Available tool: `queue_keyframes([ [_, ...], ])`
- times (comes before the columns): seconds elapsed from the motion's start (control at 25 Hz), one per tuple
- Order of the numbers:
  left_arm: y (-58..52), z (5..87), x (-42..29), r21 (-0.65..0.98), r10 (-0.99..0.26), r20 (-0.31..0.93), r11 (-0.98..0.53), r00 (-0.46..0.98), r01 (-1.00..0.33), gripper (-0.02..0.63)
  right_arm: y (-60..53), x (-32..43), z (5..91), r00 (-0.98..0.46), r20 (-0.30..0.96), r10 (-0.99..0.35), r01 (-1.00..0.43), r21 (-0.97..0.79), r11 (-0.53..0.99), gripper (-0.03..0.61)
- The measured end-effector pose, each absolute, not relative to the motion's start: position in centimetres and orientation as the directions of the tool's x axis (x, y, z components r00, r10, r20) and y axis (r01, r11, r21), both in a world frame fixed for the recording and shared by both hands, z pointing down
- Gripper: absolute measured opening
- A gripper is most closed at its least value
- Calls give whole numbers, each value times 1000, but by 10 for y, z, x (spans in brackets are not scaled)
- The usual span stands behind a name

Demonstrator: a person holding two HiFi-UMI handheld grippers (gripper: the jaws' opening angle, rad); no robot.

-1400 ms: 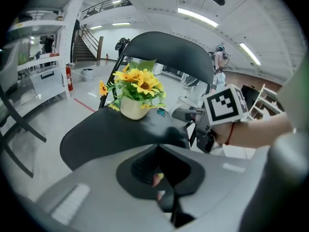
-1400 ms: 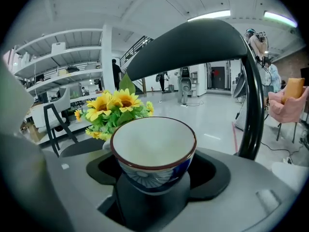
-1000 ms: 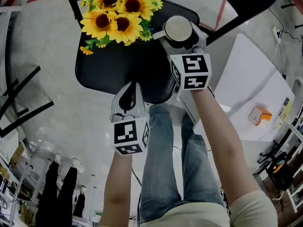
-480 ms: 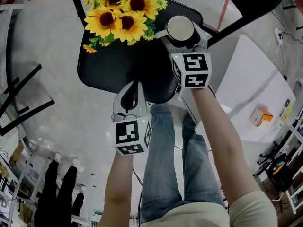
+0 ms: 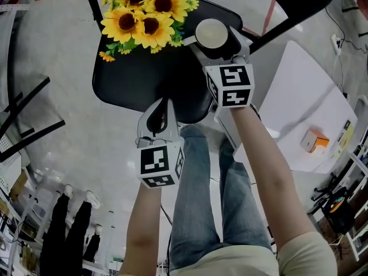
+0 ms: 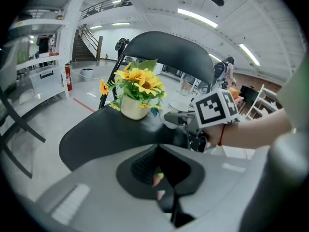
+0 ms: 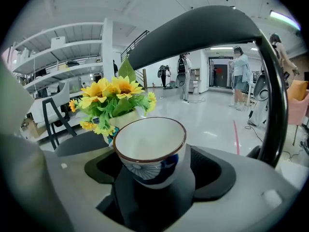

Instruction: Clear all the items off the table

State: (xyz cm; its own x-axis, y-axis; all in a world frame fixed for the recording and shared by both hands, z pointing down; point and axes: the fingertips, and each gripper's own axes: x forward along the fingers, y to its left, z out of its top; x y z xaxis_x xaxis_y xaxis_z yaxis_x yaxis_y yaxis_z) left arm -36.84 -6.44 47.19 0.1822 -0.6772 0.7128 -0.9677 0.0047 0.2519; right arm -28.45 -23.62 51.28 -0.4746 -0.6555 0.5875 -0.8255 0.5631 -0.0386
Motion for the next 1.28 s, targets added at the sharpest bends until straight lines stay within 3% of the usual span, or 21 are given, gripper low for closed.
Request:
queue_keyframes([
  [0.56, -53, 455, -350, 249, -691, 702, 12, 172, -968, 9, -210, -265, 494, -485, 597, -639, -810, -30, 586, 418],
  [1.12, -51, 439, -312, 244, -707, 686, -1, 173, -970, 9, -161, -228, 456, -565, 538, -626, -798, -163, 580, 57],
  [1.28, -50, 437, -297, 247, -708, 683, -8, 179, -969, 9, -147, -210, 449, -565, 529, -632, -800, -167, 576, 7],
])
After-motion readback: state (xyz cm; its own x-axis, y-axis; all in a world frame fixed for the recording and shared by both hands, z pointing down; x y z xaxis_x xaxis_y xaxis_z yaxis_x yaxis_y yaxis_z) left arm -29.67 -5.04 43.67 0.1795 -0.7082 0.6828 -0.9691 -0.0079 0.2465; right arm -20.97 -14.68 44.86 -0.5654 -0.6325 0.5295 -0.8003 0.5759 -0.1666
